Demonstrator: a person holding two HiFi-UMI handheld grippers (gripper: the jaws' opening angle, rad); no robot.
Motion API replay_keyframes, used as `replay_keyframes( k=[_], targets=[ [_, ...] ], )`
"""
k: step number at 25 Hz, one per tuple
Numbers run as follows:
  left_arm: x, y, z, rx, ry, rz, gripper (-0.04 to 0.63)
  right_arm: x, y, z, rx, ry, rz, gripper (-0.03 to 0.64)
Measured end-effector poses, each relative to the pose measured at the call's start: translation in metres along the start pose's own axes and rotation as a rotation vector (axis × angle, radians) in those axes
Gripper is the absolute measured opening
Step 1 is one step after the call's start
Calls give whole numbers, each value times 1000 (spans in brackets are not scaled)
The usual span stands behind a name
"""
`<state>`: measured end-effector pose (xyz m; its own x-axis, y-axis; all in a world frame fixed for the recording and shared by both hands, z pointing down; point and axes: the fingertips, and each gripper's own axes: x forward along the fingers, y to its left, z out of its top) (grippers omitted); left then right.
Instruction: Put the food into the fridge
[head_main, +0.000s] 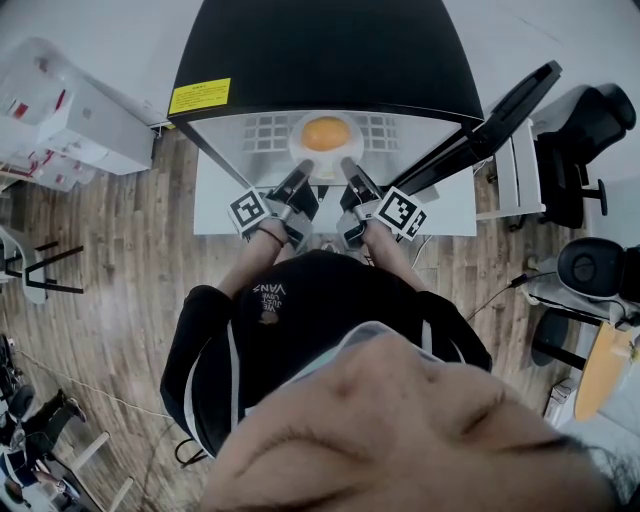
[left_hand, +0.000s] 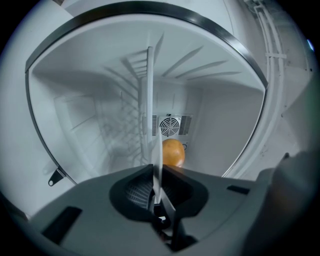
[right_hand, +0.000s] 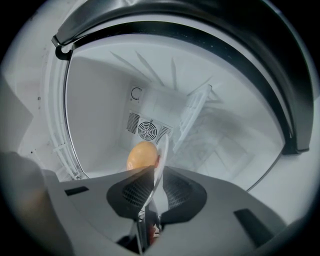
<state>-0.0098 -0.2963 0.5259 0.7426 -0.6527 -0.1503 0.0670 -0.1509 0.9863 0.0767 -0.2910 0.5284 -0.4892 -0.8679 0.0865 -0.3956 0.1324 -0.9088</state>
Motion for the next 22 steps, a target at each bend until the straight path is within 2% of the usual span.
replay_keyframes(
  k=[5, 22],
  targets=[
    [0, -3, 0, 2, -9, -16, 28, 3, 7, 2, -35, 4, 37, 50],
    [4, -6, 7, 9, -25, -49, 48, 9, 8, 8, -58, 8, 23, 72]
  ],
)
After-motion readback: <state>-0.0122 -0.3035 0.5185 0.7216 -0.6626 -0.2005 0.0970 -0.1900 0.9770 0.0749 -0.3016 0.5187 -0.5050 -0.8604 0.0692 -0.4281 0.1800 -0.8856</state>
